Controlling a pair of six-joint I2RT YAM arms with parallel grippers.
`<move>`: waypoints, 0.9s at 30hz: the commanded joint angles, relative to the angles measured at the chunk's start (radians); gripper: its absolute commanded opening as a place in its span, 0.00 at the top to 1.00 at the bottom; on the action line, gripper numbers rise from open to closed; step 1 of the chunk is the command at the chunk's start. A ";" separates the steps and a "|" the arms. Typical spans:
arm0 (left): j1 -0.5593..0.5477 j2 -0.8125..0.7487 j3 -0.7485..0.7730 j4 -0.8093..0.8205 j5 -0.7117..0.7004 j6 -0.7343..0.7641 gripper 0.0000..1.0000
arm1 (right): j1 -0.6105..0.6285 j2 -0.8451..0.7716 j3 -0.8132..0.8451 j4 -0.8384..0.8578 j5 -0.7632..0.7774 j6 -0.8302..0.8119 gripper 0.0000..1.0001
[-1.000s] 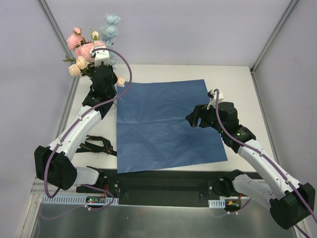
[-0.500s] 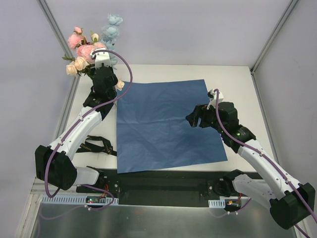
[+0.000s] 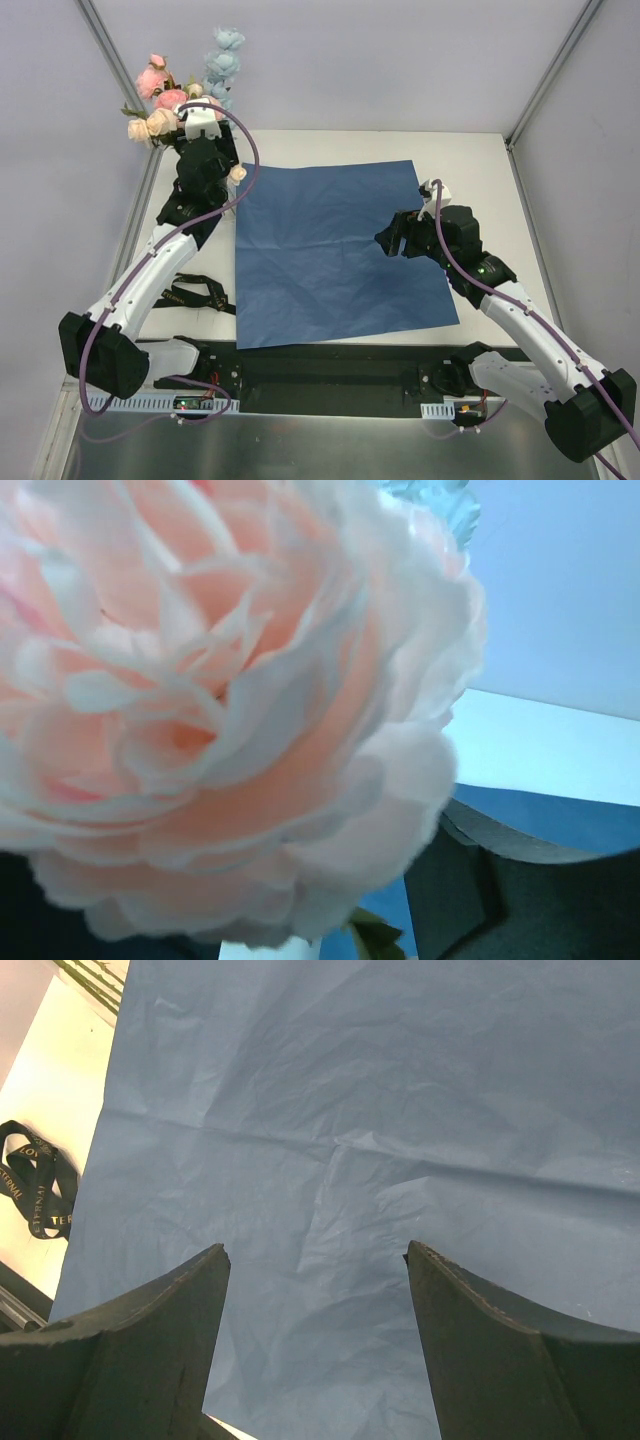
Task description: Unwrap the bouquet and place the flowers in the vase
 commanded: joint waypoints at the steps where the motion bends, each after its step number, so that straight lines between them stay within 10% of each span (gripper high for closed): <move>1: 0.002 -0.074 0.028 -0.037 0.054 -0.012 0.38 | -0.006 -0.001 0.015 0.020 -0.011 0.011 0.25; 12: 0.002 -0.264 0.042 -0.126 0.365 -0.049 0.13 | -0.003 0.044 0.062 -0.081 0.047 0.008 0.25; 27: 0.002 -0.443 0.108 -0.183 0.588 -0.035 0.08 | -0.003 -0.161 0.215 -0.356 0.340 -0.109 0.03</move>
